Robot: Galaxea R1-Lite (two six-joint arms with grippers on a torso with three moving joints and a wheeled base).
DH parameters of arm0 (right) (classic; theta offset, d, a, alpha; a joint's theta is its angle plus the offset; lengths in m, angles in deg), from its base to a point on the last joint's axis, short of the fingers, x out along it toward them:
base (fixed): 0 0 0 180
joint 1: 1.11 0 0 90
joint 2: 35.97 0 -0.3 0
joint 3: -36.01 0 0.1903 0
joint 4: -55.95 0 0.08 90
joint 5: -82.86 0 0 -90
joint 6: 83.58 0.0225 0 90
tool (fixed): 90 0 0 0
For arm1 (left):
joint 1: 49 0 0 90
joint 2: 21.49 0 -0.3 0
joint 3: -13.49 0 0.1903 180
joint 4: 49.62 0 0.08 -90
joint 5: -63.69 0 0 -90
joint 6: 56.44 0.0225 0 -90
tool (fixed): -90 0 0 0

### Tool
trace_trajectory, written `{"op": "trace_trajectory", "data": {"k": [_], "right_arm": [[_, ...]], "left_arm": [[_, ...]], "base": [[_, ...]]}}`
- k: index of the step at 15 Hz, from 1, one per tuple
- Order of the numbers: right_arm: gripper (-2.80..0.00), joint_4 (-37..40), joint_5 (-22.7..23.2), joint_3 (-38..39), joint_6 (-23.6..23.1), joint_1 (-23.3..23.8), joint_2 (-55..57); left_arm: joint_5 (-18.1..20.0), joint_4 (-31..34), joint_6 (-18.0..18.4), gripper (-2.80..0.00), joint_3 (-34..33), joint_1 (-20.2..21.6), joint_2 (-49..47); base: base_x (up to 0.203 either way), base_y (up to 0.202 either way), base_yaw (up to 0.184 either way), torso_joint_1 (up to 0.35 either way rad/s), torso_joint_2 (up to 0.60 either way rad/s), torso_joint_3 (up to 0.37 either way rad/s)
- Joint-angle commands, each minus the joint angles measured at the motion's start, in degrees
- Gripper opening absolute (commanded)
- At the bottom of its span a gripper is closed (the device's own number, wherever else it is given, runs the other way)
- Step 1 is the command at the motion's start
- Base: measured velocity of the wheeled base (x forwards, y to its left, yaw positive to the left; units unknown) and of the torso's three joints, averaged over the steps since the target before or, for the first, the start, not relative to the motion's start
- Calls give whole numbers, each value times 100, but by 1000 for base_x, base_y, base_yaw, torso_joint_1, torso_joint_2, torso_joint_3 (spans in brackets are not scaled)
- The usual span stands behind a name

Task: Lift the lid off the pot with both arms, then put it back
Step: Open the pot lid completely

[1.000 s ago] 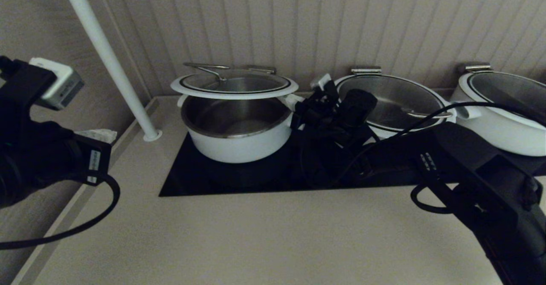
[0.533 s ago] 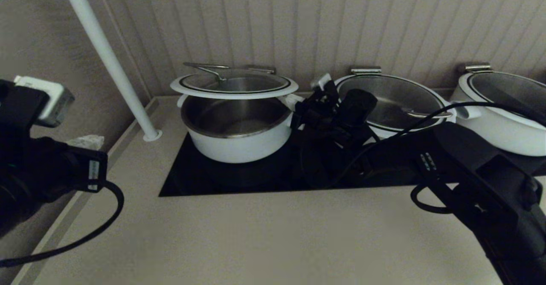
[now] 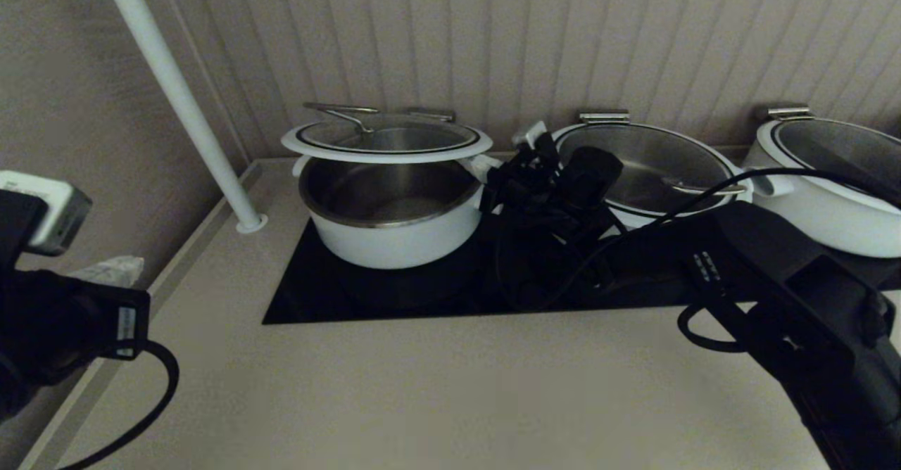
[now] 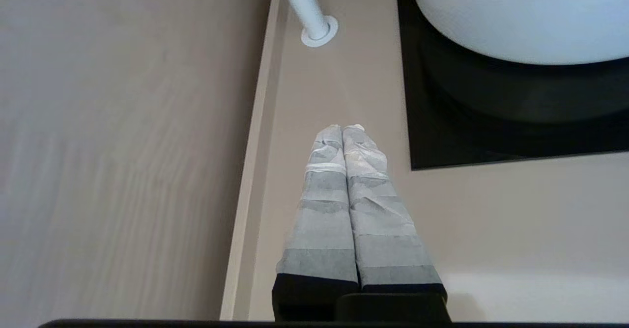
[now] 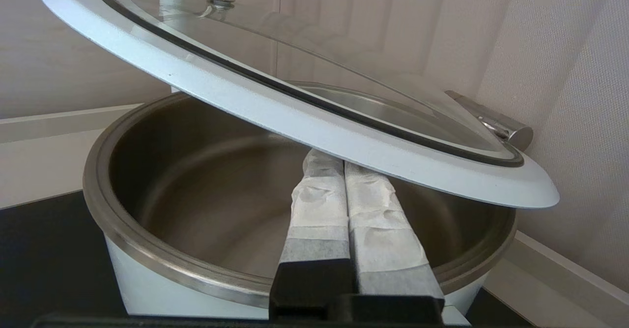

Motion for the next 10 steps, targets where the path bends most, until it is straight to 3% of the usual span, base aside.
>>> {"op": "trace_trajectory", "data": {"k": [1,7,10], "right_arm": [[-280,-48,18,-20,-4,-3,13],[-280,-14,9,-108,-4,-3,22],[-280,-18,18,-104,-4,-3,22]], "left_arm": [[-17,-20,-3,-280,-11,-4,22],[9,-59,-247,-280,108,-4,-130],[22,-601,-330,-280,285,-4,-446]], "base": [[0,0,0,0,0,0],[0,0,0,0,0,0],[0,0,0,0,0,0]]}}
